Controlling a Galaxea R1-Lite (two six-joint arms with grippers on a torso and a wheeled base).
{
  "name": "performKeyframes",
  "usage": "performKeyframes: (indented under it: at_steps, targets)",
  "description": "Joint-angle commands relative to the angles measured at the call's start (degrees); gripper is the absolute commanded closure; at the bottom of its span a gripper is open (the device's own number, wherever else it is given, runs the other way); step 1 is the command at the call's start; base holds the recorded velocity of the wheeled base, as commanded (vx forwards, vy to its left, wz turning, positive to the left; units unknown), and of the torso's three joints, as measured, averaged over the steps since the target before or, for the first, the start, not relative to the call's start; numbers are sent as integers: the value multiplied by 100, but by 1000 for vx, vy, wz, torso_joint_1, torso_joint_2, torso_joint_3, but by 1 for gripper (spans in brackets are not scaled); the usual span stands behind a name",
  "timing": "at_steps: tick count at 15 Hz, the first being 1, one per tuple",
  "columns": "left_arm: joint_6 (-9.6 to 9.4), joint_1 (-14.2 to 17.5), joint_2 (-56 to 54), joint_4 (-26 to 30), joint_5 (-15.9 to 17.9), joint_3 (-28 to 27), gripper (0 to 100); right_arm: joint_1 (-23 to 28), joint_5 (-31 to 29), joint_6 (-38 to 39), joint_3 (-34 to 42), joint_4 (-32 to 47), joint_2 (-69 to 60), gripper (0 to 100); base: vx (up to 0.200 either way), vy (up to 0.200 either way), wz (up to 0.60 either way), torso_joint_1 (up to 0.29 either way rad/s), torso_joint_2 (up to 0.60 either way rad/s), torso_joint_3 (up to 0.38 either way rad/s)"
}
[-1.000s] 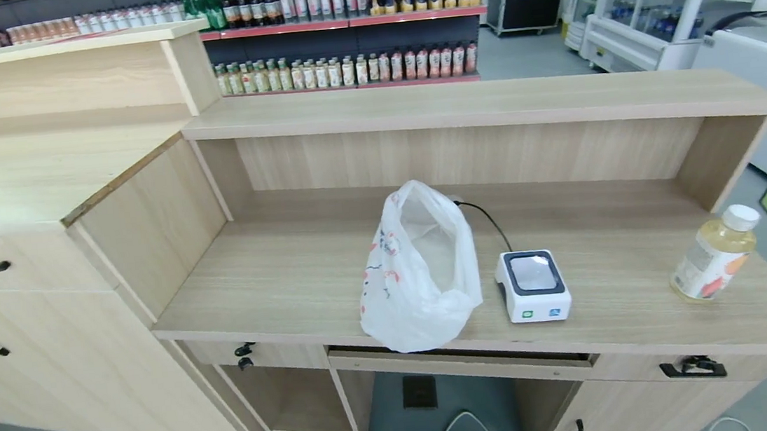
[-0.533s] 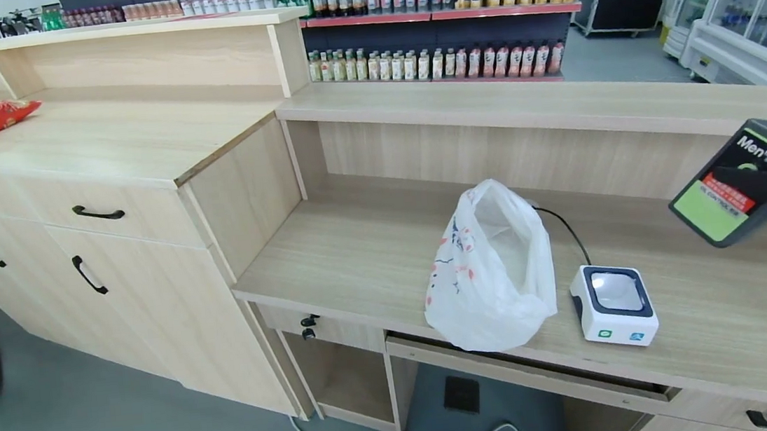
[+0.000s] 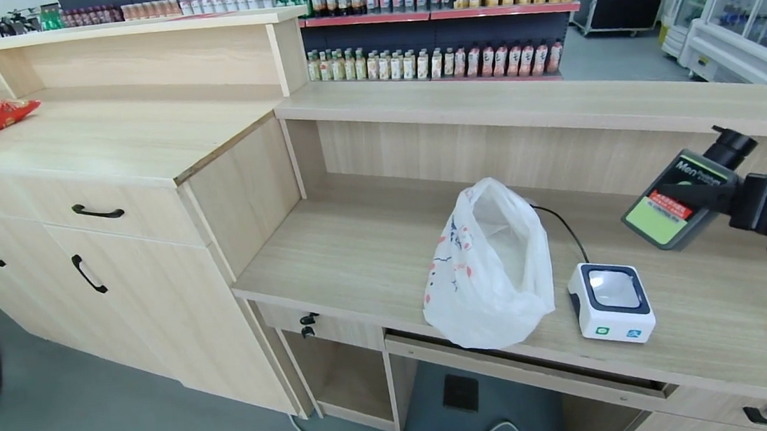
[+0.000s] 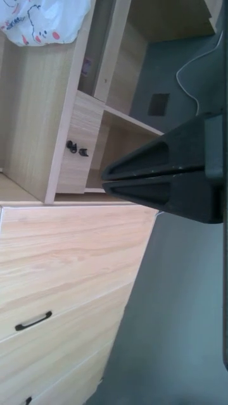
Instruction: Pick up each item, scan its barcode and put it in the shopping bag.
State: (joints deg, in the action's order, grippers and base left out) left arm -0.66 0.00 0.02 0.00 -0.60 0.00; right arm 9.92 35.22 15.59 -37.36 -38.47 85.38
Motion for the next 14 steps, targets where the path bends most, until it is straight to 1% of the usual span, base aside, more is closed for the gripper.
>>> performKeyframes:
  at_steps: [1, 5, 8, 14]
  targets:
    - [4, 0, -2, 0, -2, 0, 100, 27, 11, -4, -113, -257, 963, 100, 0, 0, 0, 0, 0, 0]
    - [-4, 0, -2, 0, -2, 0, 100, 98, -85, -56, -289, -310, 1666, 100, 0, 0, 0, 0, 0, 0]
    - [4, 0, -2, 0, -2, 0, 100, 98, -560, -267, -324, -380, 1921, 100, 0, 0, 0, 0, 0, 0]
    - [4, 0, -2, 0, -2, 0, 100, 71, -586, -250, -298, -459, 2017, 100, 0, 0, 0, 0, 0, 0]
